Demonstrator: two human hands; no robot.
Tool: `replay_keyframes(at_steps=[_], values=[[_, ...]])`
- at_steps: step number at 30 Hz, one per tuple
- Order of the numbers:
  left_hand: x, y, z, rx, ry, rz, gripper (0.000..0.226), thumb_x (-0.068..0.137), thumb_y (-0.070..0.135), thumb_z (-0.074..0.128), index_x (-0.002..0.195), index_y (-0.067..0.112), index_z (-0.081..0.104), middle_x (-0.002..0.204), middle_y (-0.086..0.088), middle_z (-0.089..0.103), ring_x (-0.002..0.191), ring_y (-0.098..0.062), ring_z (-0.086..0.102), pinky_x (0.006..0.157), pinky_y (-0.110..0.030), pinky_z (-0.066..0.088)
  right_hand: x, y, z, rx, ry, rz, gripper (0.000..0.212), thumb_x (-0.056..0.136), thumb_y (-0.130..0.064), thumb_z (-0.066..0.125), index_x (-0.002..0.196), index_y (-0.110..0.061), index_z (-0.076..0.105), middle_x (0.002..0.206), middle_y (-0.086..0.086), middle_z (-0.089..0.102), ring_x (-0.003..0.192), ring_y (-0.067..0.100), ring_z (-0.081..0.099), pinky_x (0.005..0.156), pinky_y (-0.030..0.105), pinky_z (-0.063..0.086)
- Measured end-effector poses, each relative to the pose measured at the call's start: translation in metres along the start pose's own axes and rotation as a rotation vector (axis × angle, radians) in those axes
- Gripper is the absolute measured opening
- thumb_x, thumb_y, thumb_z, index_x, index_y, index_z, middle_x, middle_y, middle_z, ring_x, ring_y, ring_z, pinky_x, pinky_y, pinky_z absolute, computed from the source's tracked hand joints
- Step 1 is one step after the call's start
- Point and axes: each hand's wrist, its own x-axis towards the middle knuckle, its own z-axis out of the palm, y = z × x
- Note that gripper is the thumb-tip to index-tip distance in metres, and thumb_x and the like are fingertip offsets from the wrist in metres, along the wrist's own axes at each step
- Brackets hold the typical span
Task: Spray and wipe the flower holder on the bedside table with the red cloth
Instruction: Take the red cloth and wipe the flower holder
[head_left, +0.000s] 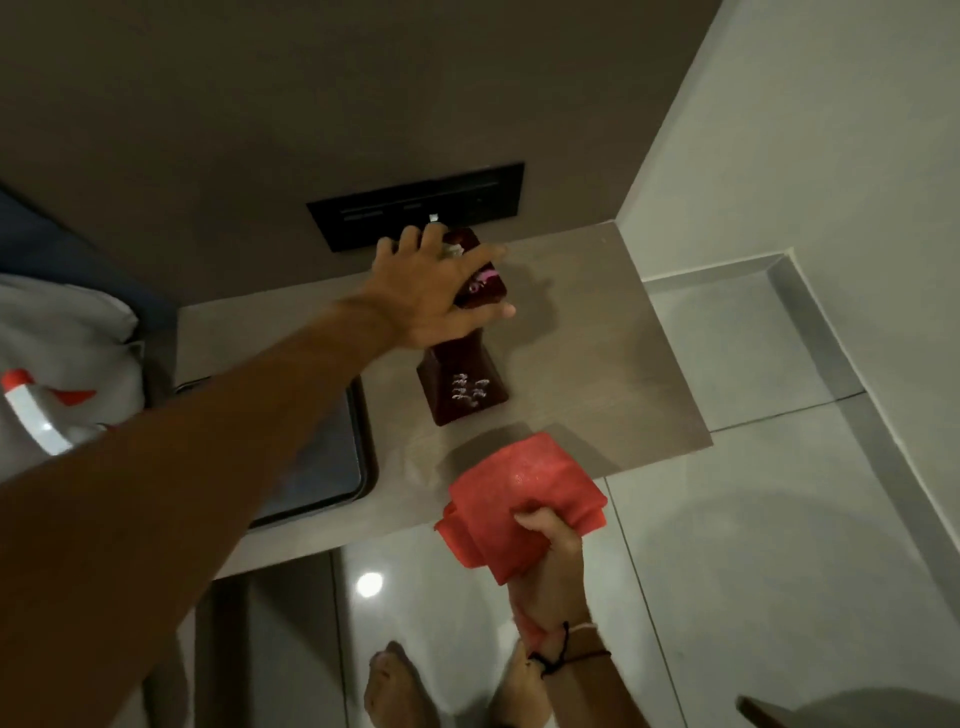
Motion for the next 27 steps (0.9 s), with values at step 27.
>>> replay_keyframes(at_steps=[27], values=[[0.038, -0.037, -0.023, -0.248, -0.084, 0.141, 0.072, 0.082, 0.075, 0.054, 0.149, 0.054, 0.033, 0.139, -0.015, 0.046, 0.130, -0.038, 0.043, 0.109, -0.060, 0.028, 0.054, 0.029, 0.040, -1.051, 0.202, -1.001, 0.068, 0.093, -0.038, 0.049, 0.154, -0.036, 0.020, 0.160, 0.006, 0.028, 0.143, 0.005, 0.031, 0.105, 0.031, 0.048]])
